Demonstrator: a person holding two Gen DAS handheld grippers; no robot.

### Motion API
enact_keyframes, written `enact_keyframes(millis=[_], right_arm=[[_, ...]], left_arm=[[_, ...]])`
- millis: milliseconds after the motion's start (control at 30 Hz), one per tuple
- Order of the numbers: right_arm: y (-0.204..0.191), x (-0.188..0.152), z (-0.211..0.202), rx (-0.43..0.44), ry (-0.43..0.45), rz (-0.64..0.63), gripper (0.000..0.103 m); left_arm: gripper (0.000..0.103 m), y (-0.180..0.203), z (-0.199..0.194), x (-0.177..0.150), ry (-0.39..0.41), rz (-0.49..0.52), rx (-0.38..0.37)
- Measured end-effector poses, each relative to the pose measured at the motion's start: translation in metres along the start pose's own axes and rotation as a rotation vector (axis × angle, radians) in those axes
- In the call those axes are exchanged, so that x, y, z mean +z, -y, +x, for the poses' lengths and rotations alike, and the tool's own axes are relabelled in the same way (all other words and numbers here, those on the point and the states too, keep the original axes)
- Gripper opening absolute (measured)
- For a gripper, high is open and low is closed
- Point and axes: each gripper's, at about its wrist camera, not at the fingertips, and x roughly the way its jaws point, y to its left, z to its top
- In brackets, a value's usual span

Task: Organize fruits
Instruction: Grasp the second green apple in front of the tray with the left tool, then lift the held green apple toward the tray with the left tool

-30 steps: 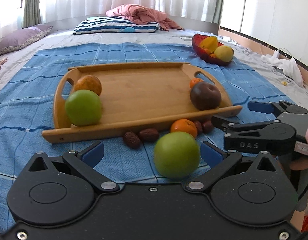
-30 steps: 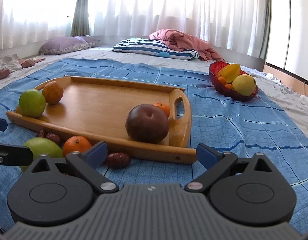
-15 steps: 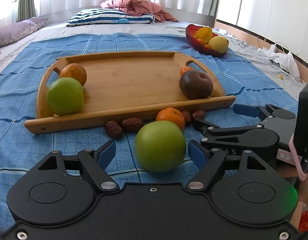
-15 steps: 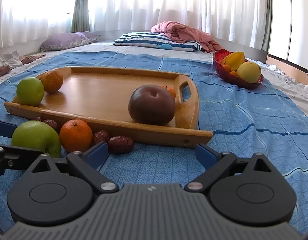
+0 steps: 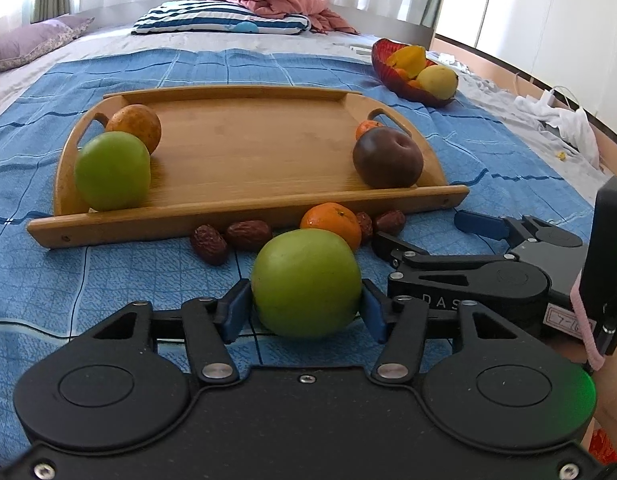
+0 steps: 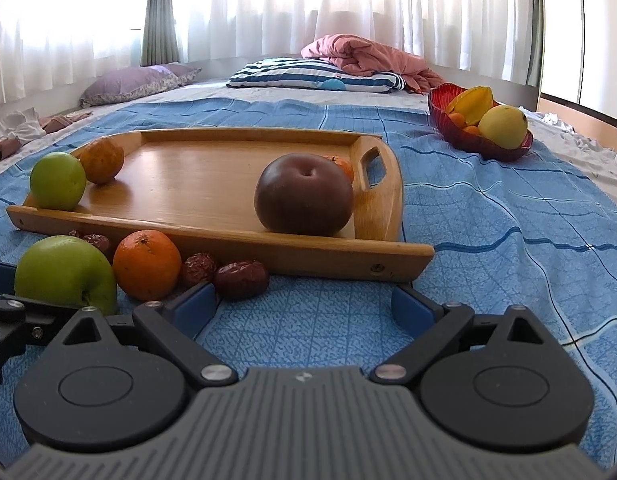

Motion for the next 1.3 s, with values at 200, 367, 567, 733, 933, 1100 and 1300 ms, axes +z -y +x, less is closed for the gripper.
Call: enact_keyframes(millis=[200,367,567,733,933,1100,1300], right_arm=[[0.000,0.000,0.001,0.002,0.002,0.001,0.100],[0.001,0.000,0.001,0.007,0.001,0.003,0.100],[0.001,0.000,0.001,0.007,0.001,0.003,0.100],[0.001,0.000,0.001,0.007,0.001,0.003,0.099],[-0.002,0.001,-0.004,0.003,0.009,-0.008,0.095],[-0.013,-0.001,-0.016,0.052,0.030,-0.009,0.094],[-0.034,-0.003,-0.026,0.133,0.067,-0.033,0.091]], left_arm=[[0.055,0.000,0.000,0.001,-0.001,-0.015,-0.001],[0.055,0.000,-0.003,0.000,0.001,-0.015,0.006],[0.055,-0.005,-0.008,-0.002,0.006,-0.018,0.021],[0.055,-0.015,-0.015,-0.005,0.016,-0.036,0.048],[0.055,-0.029,-0.021,-0.009,0.026,-0.072,0.082],[0.056,-0.034,-0.035,-0.007,0.087,-0.053,0.132],[0.057,-0.038,-0.036,-0.004,0.097,-0.050,0.134]])
